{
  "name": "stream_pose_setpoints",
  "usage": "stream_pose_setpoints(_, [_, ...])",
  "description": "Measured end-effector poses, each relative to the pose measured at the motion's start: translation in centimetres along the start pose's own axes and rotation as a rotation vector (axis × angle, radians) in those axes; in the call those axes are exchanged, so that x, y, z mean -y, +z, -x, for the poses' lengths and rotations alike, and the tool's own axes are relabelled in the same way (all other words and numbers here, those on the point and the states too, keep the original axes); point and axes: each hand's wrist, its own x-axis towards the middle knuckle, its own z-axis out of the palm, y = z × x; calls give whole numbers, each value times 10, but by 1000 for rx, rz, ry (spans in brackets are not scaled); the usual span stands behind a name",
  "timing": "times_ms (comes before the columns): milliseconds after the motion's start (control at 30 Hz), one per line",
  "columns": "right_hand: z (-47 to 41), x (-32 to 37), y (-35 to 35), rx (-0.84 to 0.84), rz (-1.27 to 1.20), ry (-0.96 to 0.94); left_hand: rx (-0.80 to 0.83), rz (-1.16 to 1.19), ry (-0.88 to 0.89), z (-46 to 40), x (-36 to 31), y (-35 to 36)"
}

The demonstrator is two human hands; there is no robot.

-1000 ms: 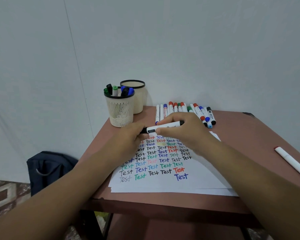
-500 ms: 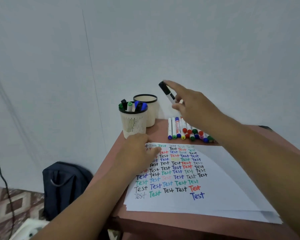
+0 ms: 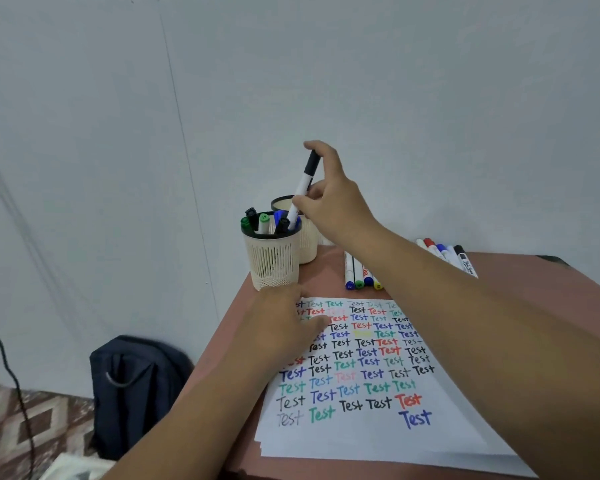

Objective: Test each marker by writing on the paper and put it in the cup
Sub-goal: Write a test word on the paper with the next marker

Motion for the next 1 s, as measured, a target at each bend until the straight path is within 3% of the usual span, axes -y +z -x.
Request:
stream_pose_setpoints(200, [9, -13, 10, 133, 28, 24, 2, -7, 18, -3, 3, 3])
stream_pose_setpoints(400, [17, -28, -8, 108, 100, -3, -1, 15, 20, -3, 4, 2])
stream_pose_setpoints(600, [29, -85, -36, 602, 777, 133, -6, -5, 12, 0, 0, -2])
stream_pose_setpoints(700, [39, -93, -38, 733, 946, 20, -6, -25, 4, 0, -1, -2])
stream_pose_setpoints(867, [51, -91, -34, 618, 1006, -253, -10, -93, 34, 3, -3, -1])
stream_pose_setpoints(1000, [60, -70, -45, 394, 661, -107, -56, -78, 108, 3, -2, -2])
